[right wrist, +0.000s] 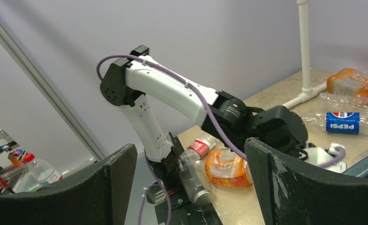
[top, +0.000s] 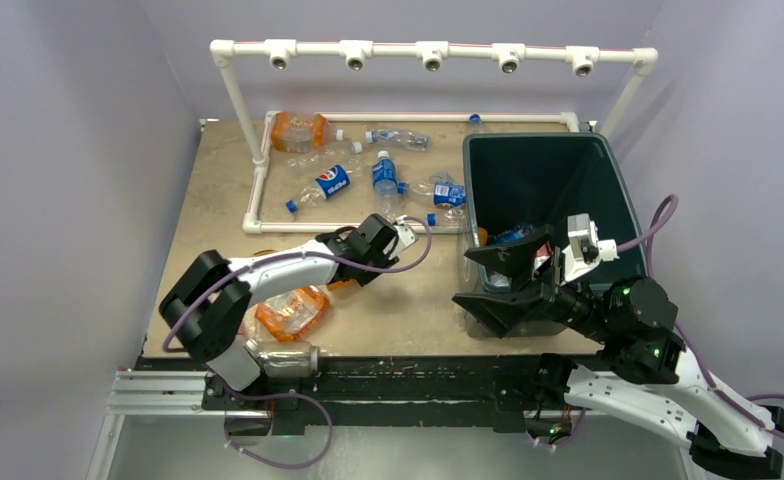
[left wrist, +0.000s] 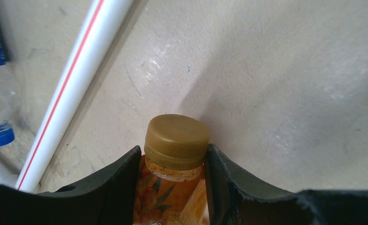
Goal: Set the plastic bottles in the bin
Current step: Pick up the plastic bottle at the center of the board.
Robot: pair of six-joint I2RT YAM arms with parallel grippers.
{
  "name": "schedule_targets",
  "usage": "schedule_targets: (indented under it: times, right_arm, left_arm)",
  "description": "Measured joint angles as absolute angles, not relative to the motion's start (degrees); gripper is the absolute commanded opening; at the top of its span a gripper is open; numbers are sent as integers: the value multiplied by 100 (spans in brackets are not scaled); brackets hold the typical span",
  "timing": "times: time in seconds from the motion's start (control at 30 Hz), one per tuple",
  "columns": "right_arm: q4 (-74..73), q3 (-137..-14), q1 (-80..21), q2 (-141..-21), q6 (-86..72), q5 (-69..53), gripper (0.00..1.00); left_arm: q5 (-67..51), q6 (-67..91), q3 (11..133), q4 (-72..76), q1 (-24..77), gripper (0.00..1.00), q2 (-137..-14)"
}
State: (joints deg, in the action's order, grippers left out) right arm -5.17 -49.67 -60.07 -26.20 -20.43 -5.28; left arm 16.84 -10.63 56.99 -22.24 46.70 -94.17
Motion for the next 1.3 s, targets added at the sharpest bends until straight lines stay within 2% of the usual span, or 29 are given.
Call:
schedule_targets:
  times: [0.2, 0.37, 0.6, 0.73, 0.93, 1.0, 1.3]
  right_arm:
    - [-506, -4967, -6007, -2615, -2099, -523, 89]
    - [-467, -4930, -6007, -2611, -2141, -526, 89]
    - [-464, -4925, -6007, -2611, -2161, -526, 89]
    - [-467, -4925, -6007, -2611, -2163, -523, 89]
    - [-493, -4925, -6007, -2563, -2161, -451, 89]
    - [-530, -4925, -6005, -2523, -2156, -392, 89]
    - [-642, -4939, -6005, -2425, -2139, -250, 89]
  left_arm:
    - [1629, -261, 5699, -1990, 4775, 32, -8442]
    - [1538, 1181, 5428, -1393, 4818, 34, -7719]
    - [1863, 2858, 4860, -1323, 5076, 42, -8106]
    - [2215, 3454, 4775, -1343, 5245, 50, -8488]
    - [2620, 3992, 4692, -1286, 5301, 75, -8663]
    - [2692, 4077, 4692, -1288, 5301, 80, -8761]
    - [2783, 4088, 4862, -1658, 5400, 84, -8932]
